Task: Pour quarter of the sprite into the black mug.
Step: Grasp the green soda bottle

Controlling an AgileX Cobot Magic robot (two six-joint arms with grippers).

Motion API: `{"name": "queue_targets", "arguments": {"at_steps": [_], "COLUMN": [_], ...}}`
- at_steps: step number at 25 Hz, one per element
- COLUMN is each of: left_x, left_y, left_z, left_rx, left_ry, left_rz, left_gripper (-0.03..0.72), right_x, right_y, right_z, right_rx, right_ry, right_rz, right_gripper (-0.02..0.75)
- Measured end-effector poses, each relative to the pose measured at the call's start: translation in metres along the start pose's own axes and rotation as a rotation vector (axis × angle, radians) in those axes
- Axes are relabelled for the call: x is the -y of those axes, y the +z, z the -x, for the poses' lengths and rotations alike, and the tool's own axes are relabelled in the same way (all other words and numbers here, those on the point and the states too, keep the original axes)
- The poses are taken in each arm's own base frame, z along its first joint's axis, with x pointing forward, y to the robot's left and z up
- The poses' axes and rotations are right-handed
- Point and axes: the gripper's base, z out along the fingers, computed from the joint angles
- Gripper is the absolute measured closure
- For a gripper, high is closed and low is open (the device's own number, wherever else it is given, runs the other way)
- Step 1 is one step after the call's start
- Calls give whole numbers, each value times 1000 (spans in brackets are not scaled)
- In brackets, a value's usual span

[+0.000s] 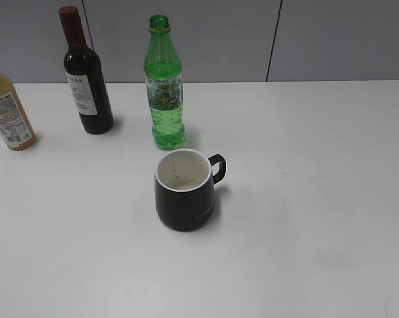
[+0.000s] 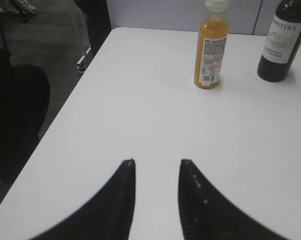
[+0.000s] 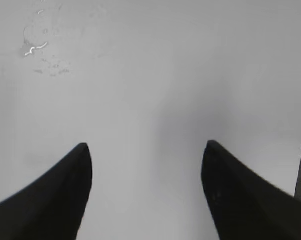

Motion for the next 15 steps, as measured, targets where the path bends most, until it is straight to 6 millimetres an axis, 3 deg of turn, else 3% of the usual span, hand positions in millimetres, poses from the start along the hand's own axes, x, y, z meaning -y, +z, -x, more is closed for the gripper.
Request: {"name": "queue_targets", "arguments": {"at_steps": [6, 15], "left_x": [0, 0], "left_y": [0, 0], "left_z": [0, 0], "left_rx": [0, 0], "left_ry": [0, 0], "left_rz": [0, 0], "left_gripper": [452, 452], "right_x": [-5, -13], "right_y": [-21, -33], "right_z": [-56, -127], "right_rx": [29, 167], "right_ry": [4, 19], "right_rz": [5, 22], "right_gripper": [217, 218]}}
